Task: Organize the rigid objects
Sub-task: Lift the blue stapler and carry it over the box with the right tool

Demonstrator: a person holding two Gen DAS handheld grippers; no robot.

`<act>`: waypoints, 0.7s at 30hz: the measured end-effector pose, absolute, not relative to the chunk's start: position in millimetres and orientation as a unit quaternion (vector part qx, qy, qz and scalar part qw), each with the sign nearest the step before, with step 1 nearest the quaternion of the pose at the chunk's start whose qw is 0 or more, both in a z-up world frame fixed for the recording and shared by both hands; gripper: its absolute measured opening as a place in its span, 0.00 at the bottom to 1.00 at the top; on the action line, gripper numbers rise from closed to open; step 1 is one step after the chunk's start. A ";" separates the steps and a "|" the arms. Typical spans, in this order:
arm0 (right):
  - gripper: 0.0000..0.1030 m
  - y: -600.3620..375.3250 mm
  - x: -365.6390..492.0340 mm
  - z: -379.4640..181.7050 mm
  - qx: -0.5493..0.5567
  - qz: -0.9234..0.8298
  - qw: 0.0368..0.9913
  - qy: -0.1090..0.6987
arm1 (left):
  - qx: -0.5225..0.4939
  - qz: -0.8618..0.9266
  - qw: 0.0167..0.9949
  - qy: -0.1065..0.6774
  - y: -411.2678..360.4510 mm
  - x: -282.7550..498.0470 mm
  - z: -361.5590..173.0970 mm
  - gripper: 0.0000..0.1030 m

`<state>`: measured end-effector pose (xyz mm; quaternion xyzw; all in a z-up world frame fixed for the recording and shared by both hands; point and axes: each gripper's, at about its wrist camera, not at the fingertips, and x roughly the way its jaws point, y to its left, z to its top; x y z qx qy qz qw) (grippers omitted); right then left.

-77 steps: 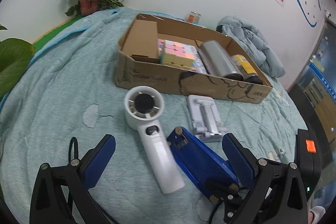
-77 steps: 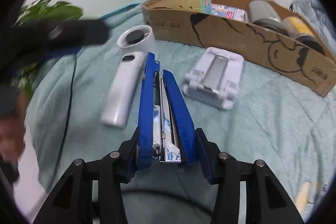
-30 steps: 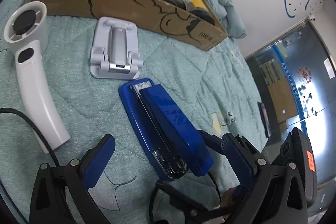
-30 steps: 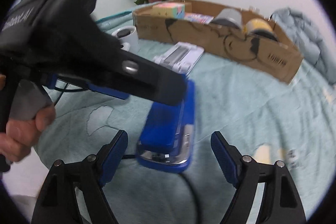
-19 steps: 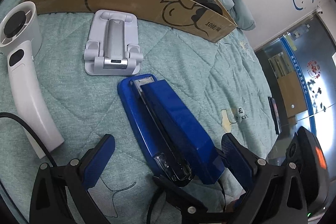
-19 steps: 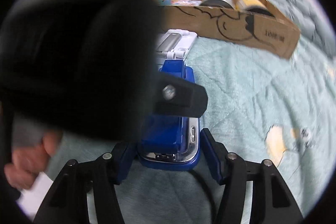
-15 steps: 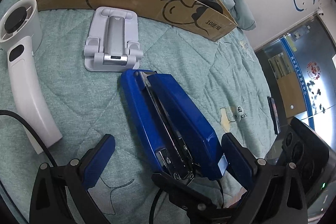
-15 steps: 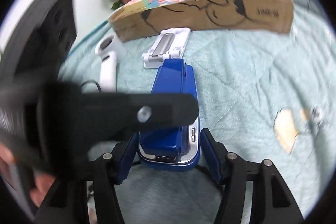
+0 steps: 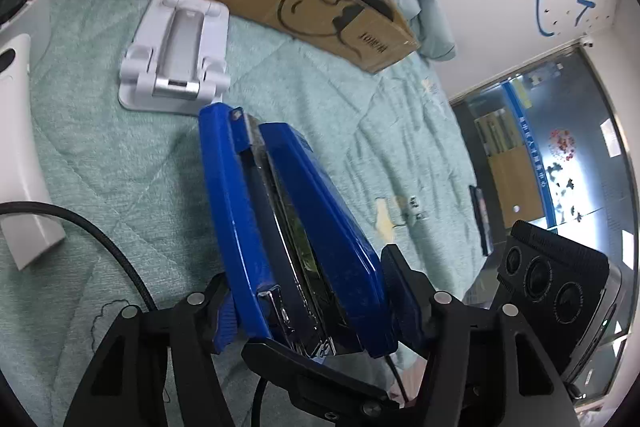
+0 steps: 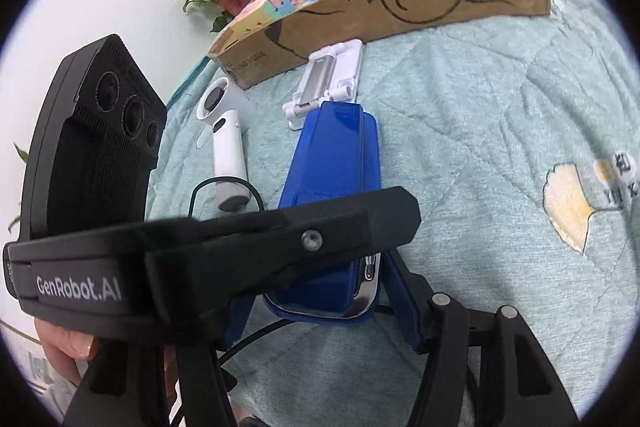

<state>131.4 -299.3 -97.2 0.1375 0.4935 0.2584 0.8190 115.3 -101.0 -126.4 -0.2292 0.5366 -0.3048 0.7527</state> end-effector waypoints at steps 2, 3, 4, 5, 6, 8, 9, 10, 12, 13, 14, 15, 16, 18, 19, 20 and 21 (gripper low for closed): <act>0.57 -302.6 137.7 -110.6 0.127 0.260 0.827 0.482 | -0.227 -0.310 0.761 0.522 -98.3 113.6 -117.2 0.55; 0.57 -299.8 137.6 -105.9 0.121 0.261 0.832 0.474 | -0.225 -0.313 0.766 0.514 -97.5 113.1 -110.5 0.54; 0.57 -298.0 137.8 -100.6 0.117 0.261 0.837 0.467 | -0.223 -0.317 0.772 0.504 -95.9 112.7 -101.8 0.53; 0.57 -297.8 138.6 -95.2 0.112 0.262 0.842 0.459 | -0.220 -0.319 0.777 0.496 -93.2 113.0 -94.5 0.53; 0.57 -296.2 137.1 -89.2 0.108 0.265 0.847 0.449 | -0.219 -0.321 0.781 0.488 -91.1 114.3 -87.0 0.53; 0.57 -293.7 140.8 -77.7 0.099 0.267 0.856 0.432 | -0.220 -0.325 0.789 0.474 -85.3 118.4 -72.3 0.53; 0.57 -290.6 144.3 -70.2 0.093 0.269 0.861 0.421 | -0.218 -0.326 0.793 0.466 -82.9 121.2 -64.5 0.53; 0.57 -287.8 148.1 -64.5 0.088 0.272 0.865 0.412 | -0.215 -0.327 0.799 0.457 -80.0 124.3 -55.6 0.53; 0.57 -281.8 160.6 -56.8 0.084 0.276 0.870 0.401 | -0.210 -0.329 0.806 0.446 -75.5 132.8 -41.3 0.53; 0.57 -278.1 166.4 -50.8 0.080 0.279 0.873 0.393 | -0.209 -0.329 0.809 0.440 -71.7 138.0 -33.2 0.53; 0.57 -273.9 172.9 -44.5 0.076 0.281 0.876 0.385 | -0.209 -0.330 0.811 0.436 -70.1 141.5 -27.4 0.53; 0.57 -270.3 178.1 -38.1 0.073 0.283 0.878 0.379 | -0.207 -0.331 0.814 0.430 -66.8 147.2 -19.9 0.53; 0.57 -268.0 183.1 -31.8 0.071 0.284 0.880 0.374 | -0.205 -0.331 0.817 0.426 -63.6 153.5 -12.7 0.53; 0.57 -263.7 194.1 -22.3 0.068 0.286 0.883 0.365 | -0.203 -0.334 0.819 0.420 -54.3 164.9 -1.8 0.53; 0.57 -261.5 201.0 -18.1 0.066 0.286 0.885 0.362 | -0.203 -0.335 0.819 0.418 -51.7 172.7 2.1 0.53; 0.57 -261.8 202.6 -15.3 0.064 0.287 0.886 0.360 | -0.203 -0.336 0.819 0.419 -48.4 185.1 7.0 0.53; 0.57 -257.4 215.3 -11.8 0.062 0.287 0.885 0.360 | -0.203 -0.335 0.818 0.421 -44.1 194.1 11.0 0.53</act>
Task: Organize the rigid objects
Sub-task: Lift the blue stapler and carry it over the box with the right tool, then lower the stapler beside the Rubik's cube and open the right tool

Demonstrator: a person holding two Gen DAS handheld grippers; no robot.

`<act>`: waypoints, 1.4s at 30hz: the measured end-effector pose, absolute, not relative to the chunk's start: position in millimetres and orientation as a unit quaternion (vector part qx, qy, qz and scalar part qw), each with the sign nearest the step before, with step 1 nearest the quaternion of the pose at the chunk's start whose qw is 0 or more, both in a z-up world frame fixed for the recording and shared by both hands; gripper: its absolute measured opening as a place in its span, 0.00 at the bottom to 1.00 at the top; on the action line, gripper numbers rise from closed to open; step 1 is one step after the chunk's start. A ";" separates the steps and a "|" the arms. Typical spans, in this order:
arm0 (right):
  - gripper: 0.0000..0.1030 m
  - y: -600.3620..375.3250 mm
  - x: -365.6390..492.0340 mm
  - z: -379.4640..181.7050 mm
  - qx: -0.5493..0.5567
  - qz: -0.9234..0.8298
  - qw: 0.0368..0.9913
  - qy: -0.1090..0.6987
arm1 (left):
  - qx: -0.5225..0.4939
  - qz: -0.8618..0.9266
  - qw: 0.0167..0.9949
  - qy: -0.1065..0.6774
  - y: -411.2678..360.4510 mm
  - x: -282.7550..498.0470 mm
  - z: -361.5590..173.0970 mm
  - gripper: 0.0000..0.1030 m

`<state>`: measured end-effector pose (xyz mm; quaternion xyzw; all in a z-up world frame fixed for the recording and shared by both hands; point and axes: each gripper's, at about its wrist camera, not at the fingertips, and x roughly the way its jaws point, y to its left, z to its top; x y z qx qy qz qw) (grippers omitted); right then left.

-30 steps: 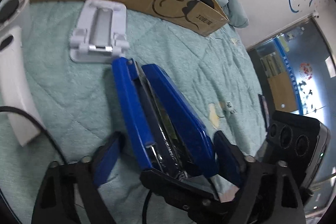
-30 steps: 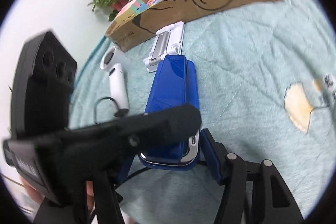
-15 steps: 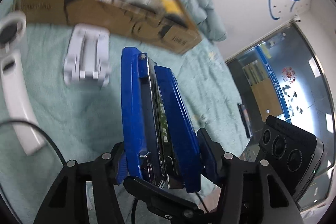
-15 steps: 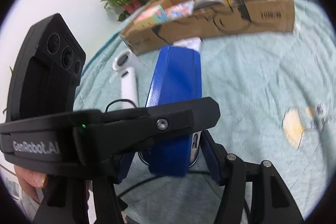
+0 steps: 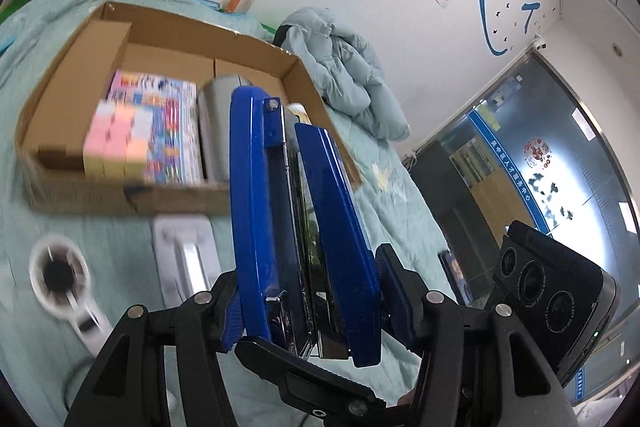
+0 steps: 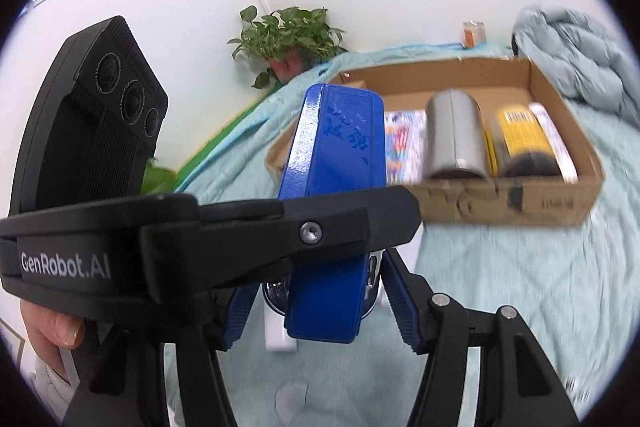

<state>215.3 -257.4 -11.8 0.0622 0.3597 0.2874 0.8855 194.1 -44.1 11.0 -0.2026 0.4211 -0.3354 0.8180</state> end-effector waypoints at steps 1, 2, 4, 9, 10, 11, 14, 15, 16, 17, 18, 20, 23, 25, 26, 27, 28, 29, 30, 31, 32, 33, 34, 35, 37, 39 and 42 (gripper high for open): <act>0.57 -254.6 226.2 -9.9 0.062 0.290 0.884 0.362 | -0.203 -0.334 0.817 0.423 -42.5 207.0 14.0 0.53; 0.57 -260.7 220.2 -6.7 0.064 0.291 0.883 0.363 | -0.204 -0.334 0.815 0.427 -40.8 222.0 16.2 0.53; 0.57 -256.9 238.9 -4.4 0.066 0.293 0.879 0.370 | -0.206 -0.331 0.813 0.433 -35.9 245.3 19.0 0.53; 0.57 -248.5 298.4 -6.2 0.070 0.295 0.867 0.397 | -0.213 -0.327 0.797 0.462 -31.9 317.9 14.4 0.53; 0.57 -247.3 306.5 -7.2 0.073 0.293 0.864 0.403 | -0.215 -0.325 0.791 0.472 -31.6 332.4 11.3 0.53; 0.57 -246.3 314.2 -9.1 0.072 0.292 0.861 0.410 | -0.217 -0.324 0.786 0.479 -31.7 343.8 6.4 0.53; 0.57 -245.3 338.9 -17.6 0.075 0.286 0.851 0.433 | -0.224 -0.321 0.772 0.500 -33.4 371.8 -7.6 0.53; 0.57 -245.4 344.4 -20.5 0.077 0.284 0.849 0.440 | -0.225 -0.320 0.767 0.508 -34.1 380.1 -11.3 0.53; 0.57 -246.1 348.8 -23.9 0.081 0.281 0.846 0.446 | -0.224 -0.319 0.762 0.517 -35.5 386.3 -15.7 0.53; 0.57 -246.8 353.4 -28.6 0.084 0.275 0.844 0.453 | -0.226 -0.317 0.757 0.525 -37.0 390.4 -21.5 0.53; 0.57 -246.0 354.0 -29.6 0.083 0.271 0.843 0.456 | -0.225 -0.313 0.753 0.533 -38.5 394.0 -25.5 0.53; 0.57 -247.0 356.7 -37.4 0.086 0.261 0.842 0.465 | -0.211 -0.311 0.750 0.545 -45.4 395.3 -33.8 0.53; 0.57 -248.8 358.3 -44.1 0.094 0.252 0.839 0.473 | -0.167 -0.290 0.769 0.545 -54.4 396.0 -27.2 0.65; 0.57 -244.7 356.0 -45.1 0.076 0.234 0.846 0.473 | -0.161 -0.270 0.775 0.549 -52.5 399.9 -23.3 0.79; 0.57 -245.1 356.7 -46.6 0.084 0.230 0.845 0.476 | -0.160 -0.257 0.778 0.551 -50.1 402.3 -22.3 0.79; 0.57 -246.0 358.4 -48.0 0.091 0.228 0.842 0.480 | -0.160 -0.253 0.785 0.543 -46.4 403.1 -18.9 0.80; 0.57 -246.9 360.3 -48.0 0.094 0.225 0.842 0.481 | -0.159 -0.252 0.791 0.534 -42.1 402.4 -14.3 0.80; 0.55 -245.3 359.7 -46.2 0.086 0.215 0.849 0.475 | -0.159 -0.249 0.795 0.530 -38.4 401.3 -10.4 0.80; 0.56 -244.3 358.7 -45.3 0.081 0.211 0.852 0.472 | -0.156 -0.244 0.800 0.525 -34.8 399.7 -7.1 0.80; 0.56 -241.7 357.4 -45.2 0.084 0.220 0.848 0.474 | -0.154 -0.240 0.806 0.518 -30.1 396.7 -3.6 0.80; 0.56 -239.7 355.4 -45.2 0.083 0.226 0.844 0.479 | -0.155 -0.238 0.810 0.514 -26.5 393.7 0.1 0.80; 0.56 -238.1 353.6 -44.7 0.077 0.226 0.844 0.480 | -0.155 -0.235 0.815 0.506 -20.8 389.0 3.7 0.80; 0.56 -236.7 348.3 -43.5 0.065 0.227 0.847 0.476 | -0.153 -0.232 0.821 0.498 -17.1 384.4 7.3 0.80; 0.56 -237.2 344.5 -43.0 0.058 0.226 0.850 0.471 | -0.148 -0.227 0.832 0.484 -10.1 376.4 12.7 0.80; 0.56 -239.4 338.0 -43.7 0.048 0.224 0.855 0.465 | -0.146 -0.213 0.849 0.460 1.8 361.5 18.9 0.80; 0.46 -239.8 332.3 -47.5 0.044 0.229 0.854 0.465 | -0.143 -0.201 0.863 0.442 14.3 345.7 22.1 0.80; 0.24 -229.3 323.0 -58.4 0.022 0.229 0.847 0.478 | -0.140 -0.183 0.880 0.416 29.6 321.7 25.9 0.80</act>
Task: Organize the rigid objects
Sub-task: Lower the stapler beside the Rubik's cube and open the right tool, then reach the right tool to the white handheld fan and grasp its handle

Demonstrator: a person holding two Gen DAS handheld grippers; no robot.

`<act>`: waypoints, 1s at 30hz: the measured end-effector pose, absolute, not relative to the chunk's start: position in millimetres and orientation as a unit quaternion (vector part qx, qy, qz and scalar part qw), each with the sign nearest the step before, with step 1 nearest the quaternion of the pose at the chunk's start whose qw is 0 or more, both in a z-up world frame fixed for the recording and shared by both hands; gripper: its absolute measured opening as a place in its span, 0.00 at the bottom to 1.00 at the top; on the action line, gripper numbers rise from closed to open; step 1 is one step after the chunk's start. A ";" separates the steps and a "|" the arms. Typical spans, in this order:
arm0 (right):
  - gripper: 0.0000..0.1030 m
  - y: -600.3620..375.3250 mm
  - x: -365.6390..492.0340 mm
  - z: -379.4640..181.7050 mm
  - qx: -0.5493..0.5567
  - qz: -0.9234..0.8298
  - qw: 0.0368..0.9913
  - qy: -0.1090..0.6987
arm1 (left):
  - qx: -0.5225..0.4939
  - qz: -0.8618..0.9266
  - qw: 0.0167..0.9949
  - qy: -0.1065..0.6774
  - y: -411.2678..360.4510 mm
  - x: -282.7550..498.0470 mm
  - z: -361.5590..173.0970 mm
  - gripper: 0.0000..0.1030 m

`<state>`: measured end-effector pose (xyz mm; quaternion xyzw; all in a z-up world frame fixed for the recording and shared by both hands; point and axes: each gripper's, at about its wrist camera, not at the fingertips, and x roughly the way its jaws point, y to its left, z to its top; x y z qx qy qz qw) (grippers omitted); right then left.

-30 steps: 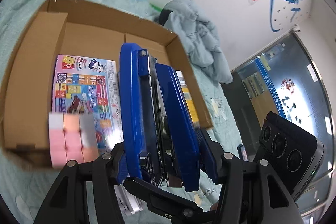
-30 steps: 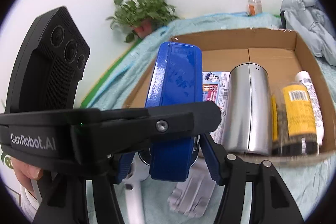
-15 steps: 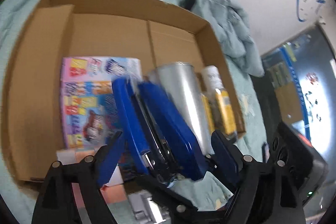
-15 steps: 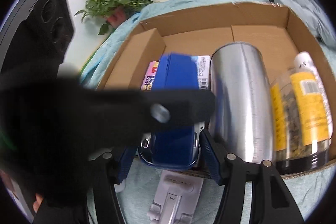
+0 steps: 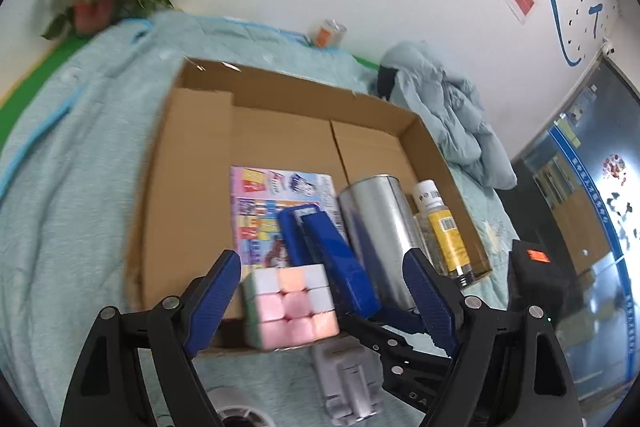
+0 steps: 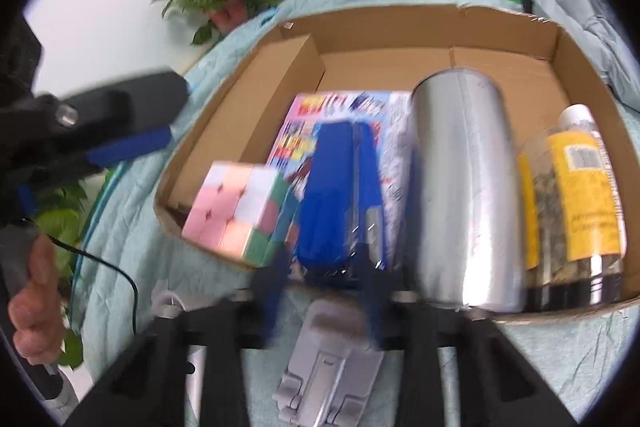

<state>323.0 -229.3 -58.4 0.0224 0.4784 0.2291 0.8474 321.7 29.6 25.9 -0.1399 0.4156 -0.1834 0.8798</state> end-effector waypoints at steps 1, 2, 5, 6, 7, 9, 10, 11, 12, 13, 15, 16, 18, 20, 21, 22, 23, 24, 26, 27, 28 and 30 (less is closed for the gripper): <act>0.24 -227.4 319.9 -60.9 0.022 0.226 0.849 0.477 | -0.140 -0.179 0.884 0.408 34.2 314.3 27.0 0.80; 0.24 -228.2 319.2 -61.8 0.025 0.222 0.851 0.476 | -0.140 -0.176 0.888 0.401 38.4 306.7 28.1 0.80; 0.24 -231.1 313.9 -62.8 0.045 0.214 0.853 0.473 | -0.139 -0.169 0.898 0.381 44.6 287.8 32.3 0.80; 0.24 -231.2 314.2 -61.6 0.050 0.215 0.852 0.474 | -0.136 -0.165 0.904 0.371 45.8 280.4 34.4 0.80; 0.24 -232.0 311.2 -61.6 0.056 0.215 0.852 0.475 | -0.132 -0.161 0.908 0.363 47.7 273.7 36.3 0.80; 0.24 -235.8 306.2 -59.9 0.063 0.214 0.854 0.470 | -0.118 -0.146 0.923 0.336 48.2 257.0 41.5 0.80; 0.24 -236.0 311.9 -59.4 0.067 0.216 0.854 0.469 | -0.106 -0.137 0.931 0.323 47.0 247.6 43.3 0.81; 0.25 -237.4 315.6 -57.6 0.074 0.219 0.855 0.465 | -0.097 -0.130 0.936 0.313 45.8 240.4 44.0 0.85; 0.25 -241.0 311.8 -54.8 0.074 0.219 0.859 0.456 | -0.085 -0.119 0.942 0.301 44.4 231.3 44.3 0.93; 0.31 -240.2 305.9 -50.6 0.061 0.210 0.870 0.442 | -0.067 -0.101 0.950 0.287 42.5 220.6 44.1 0.96; 0.69 -244.9 286.8 -40.9 0.026 0.182 0.900 0.396 | -0.038 -0.061 0.964 0.255 39.0 202.0 43.6 0.99; 0.93 -249.8 273.4 -35.7 0.015 0.169 0.914 0.368 | -0.028 -0.047 0.969 0.243 37.4 194.0 42.7 0.99; 0.99 -257.1 250.1 -28.6 -0.001 0.148 0.935 0.323 | -0.015 -0.020 0.973 0.231 36.1 177.3 37.4 0.99; 0.99 -261.2 231.8 -29.3 -0.016 0.134 0.942 0.306 | -0.018 0.000 0.971 0.240 36.5 167.2 28.9 0.99; 0.99 -263.4 225.3 -32.0 -0.018 0.128 0.943 0.306 | -0.023 0.004 0.969 0.245 35.7 164.0 25.0 0.99; 0.99 -266.6 220.3 -34.6 -0.020 0.124 0.943 0.308 | -0.029 0.005 0.968 0.251 34.9 159.0 20.3 0.99; 0.99 -268.1 216.9 -35.4 -0.022 0.122 0.943 0.310 | -0.032 0.004 0.966 0.255 33.4 155.5 15.7 0.99; 0.99 -267.2 213.5 -38.2 -0.027 0.119 0.942 0.312 | -0.033 0.003 0.965 0.261 31.3 151.1 12.0 0.99; 0.99 -270.9 203.7 -42.6 -0.033 0.113 0.942 0.314 | -0.033 0.003 0.962 0.270 27.1 142.7 5.7 0.99; 0.99 -269.3 201.9 -44.6 -0.032 0.113 0.942 0.316 | -0.033 0.001 0.962 0.272 24.5 138.1 4.7 0.99; 0.99 -272.4 197.5 -46.2 -0.030 0.113 0.940 0.321 | -0.033 -0.003 0.961 0.274 21.4 133.2 4.4 0.99; 0.99 -274.5 192.0 -46.2 -0.034 0.116 0.939 0.323 | -0.030 -0.008 0.960 0.277 16.3 129.2 5.4 0.99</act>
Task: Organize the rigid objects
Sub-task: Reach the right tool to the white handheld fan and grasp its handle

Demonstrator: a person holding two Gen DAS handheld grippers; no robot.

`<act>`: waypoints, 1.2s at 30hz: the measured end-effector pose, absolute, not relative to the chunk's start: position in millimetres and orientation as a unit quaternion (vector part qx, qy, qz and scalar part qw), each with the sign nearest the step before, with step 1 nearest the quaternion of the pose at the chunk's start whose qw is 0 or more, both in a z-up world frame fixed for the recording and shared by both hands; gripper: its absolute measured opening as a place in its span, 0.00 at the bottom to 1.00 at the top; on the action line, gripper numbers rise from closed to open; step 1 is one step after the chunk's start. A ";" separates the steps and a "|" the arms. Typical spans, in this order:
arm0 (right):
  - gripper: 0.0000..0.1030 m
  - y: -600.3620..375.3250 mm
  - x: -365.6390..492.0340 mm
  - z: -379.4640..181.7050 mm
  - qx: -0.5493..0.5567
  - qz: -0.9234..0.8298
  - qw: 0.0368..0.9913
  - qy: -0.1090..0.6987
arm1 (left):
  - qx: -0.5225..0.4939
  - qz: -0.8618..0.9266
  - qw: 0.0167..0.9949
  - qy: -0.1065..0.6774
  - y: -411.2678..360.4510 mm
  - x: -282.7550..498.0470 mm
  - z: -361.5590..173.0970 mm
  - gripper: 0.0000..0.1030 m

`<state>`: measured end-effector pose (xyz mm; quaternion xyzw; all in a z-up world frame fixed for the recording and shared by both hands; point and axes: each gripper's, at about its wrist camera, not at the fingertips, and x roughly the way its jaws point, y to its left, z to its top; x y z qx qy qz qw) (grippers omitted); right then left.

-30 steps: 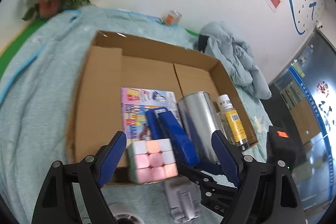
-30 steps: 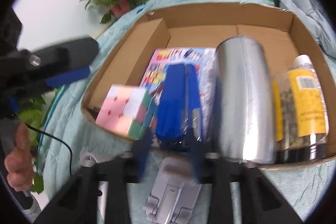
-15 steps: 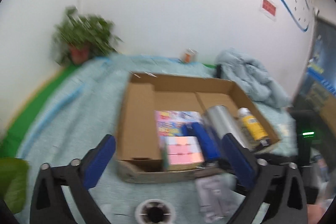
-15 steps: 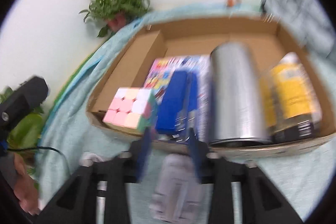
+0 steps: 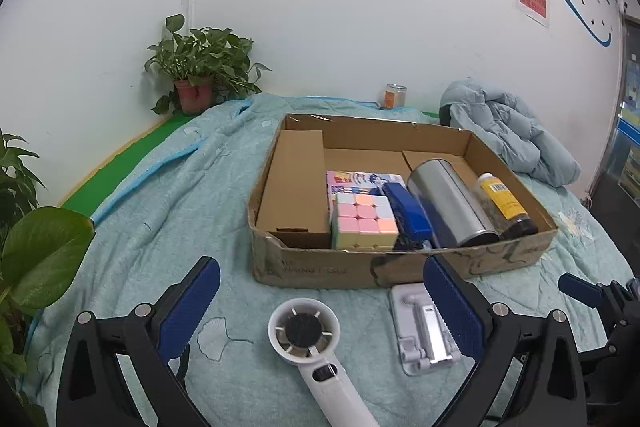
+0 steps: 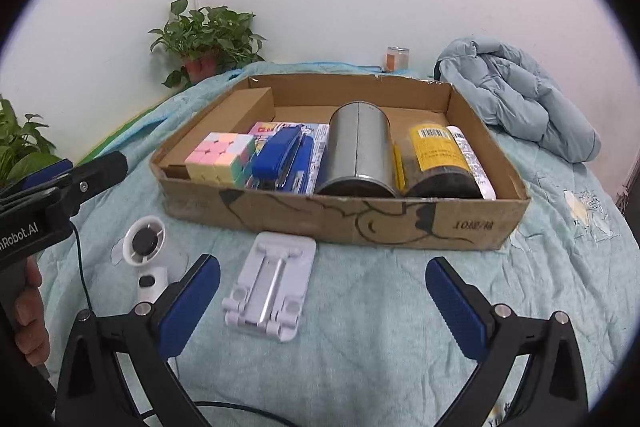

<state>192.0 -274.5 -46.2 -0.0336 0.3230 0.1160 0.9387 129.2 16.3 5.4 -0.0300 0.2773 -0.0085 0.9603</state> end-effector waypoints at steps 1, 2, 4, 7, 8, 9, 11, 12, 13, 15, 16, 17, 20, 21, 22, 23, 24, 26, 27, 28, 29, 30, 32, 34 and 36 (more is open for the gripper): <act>0.99 -276.1 187.4 -44.8 -0.037 0.116 0.939 0.320 | -0.027 -0.012 0.960 0.280 13.7 124.7 7.6 0.99; 0.99 -276.6 184.3 -44.0 -0.037 0.117 0.940 0.319 | -0.027 -0.015 0.960 0.280 12.6 122.2 9.6 0.98; 0.98 -277.5 179.9 -41.1 -0.032 0.125 0.939 0.318 | -0.032 -0.032 0.959 0.279 10.7 117.0 15.7 0.70; 0.59 -278.0 169.9 -36.6 -0.034 0.134 0.939 0.315 | -0.038 -0.059 0.948 0.311 6.6 119.3 22.0 0.16; 0.56 -277.6 166.9 -37.0 -0.036 0.132 0.938 0.317 | -0.041 -0.054 0.949 0.309 6.3 116.2 23.0 0.19; 0.56 -278.1 164.7 -36.8 -0.035 0.133 0.937 0.321 | -0.043 -0.050 0.950 0.306 6.1 113.4 23.8 0.37; 0.58 -280.7 158.0 -34.3 -0.027 0.146 0.937 0.316 | -0.046 -0.033 0.950 0.306 6.6 106.5 24.8 1.00; 0.74 -280.8 154.2 -32.8 -0.030 0.147 0.939 0.311 | -0.052 -0.025 0.954 0.294 8.7 101.9 24.8 0.99; 0.95 -281.1 151.4 -32.0 -0.033 0.146 0.941 0.305 | -0.058 -0.017 0.956 0.287 11.1 99.2 23.8 1.00; 0.99 -281.2 145.2 -31.3 -0.039 0.148 0.944 0.293 | -0.062 -0.030 0.950 0.305 14.4 101.0 17.7 0.99; 0.99 -280.6 144.6 -31.9 -0.041 0.149 0.942 0.297 | -0.066 -0.036 0.946 0.315 17.5 102.4 14.4 0.99; 0.99 -279.8 144.9 -34.3 -0.040 0.154 0.939 0.305 | -0.077 -0.041 0.941 0.326 20.7 104.3 8.3 0.99; 0.99 -277.8 143.8 -41.3 -0.028 0.180 0.930 0.321 | -0.095 -0.051 0.927 0.360 28.6 107.5 -10.1 0.99; 0.99 -276.5 142.4 -44.4 -0.021 0.195 0.924 0.327 | -0.100 -0.053 0.920 0.376 31.4 110.3 -18.6 0.99; 0.99 -274.5 140.9 -48.3 -0.012 0.214 0.918 0.334 | -0.109 -0.056 0.912 0.392 35.1 112.7 -28.5 0.99; 0.99 -272.2 139.7 -52.4 -0.006 0.229 0.912 0.341 | -0.119 -0.062 0.905 0.404 38.6 111.6 -37.1 0.99; 0.99 -268.4 138.1 -57.1 -0.003 0.243 0.905 0.349 | -0.132 -0.073 0.898 0.414 41.2 113.5 -46.1 0.99; 0.99 -257.9 137.9 -69.8 -0.003 0.269 0.888 0.372 | -0.150 -0.096 0.886 0.427 43.9 117.3 -62.9 0.99; 0.99 -249.8 139.0 -78.3 -0.005 0.283 0.876 0.390 | -0.158 -0.107 0.880 0.434 44.2 120.0 -71.9 0.98; 0.99 -243.7 139.9 -83.6 -0.006 0.291 0.869 0.400 | -0.166 -0.119 0.875 0.439 44.0 123.1 -80.0 0.98; 0.99 -238.6 140.2 -87.2 -0.006 0.296 0.865 0.405 | -0.172 -0.126 0.871 0.444 42.5 124.0 -84.9 0.97; 0.99 -233.6 140.8 -89.9 -0.006 0.303 0.861 0.408 | -0.183 -0.135 0.864 0.450 42.0 127.7 -91.7 0.95; 0.99 -226.6 142.7 -93.0 -0.007 0.310 0.855 0.415 | -0.201 -0.151 0.853 0.458 40.1 135.0 -102.3 0.92; 0.98 -220.5 145.8 -93.8 -0.007 0.313 0.852 0.420 | -0.213 -0.147 0.840 0.477 41.4 144.3 -116.2 0.83; 0.95 -213.6 149.9 -93.8 -0.014 0.314 0.850 0.423 | -0.223 -0.145 0.830 0.490 43.5 152.2 -126.7 0.69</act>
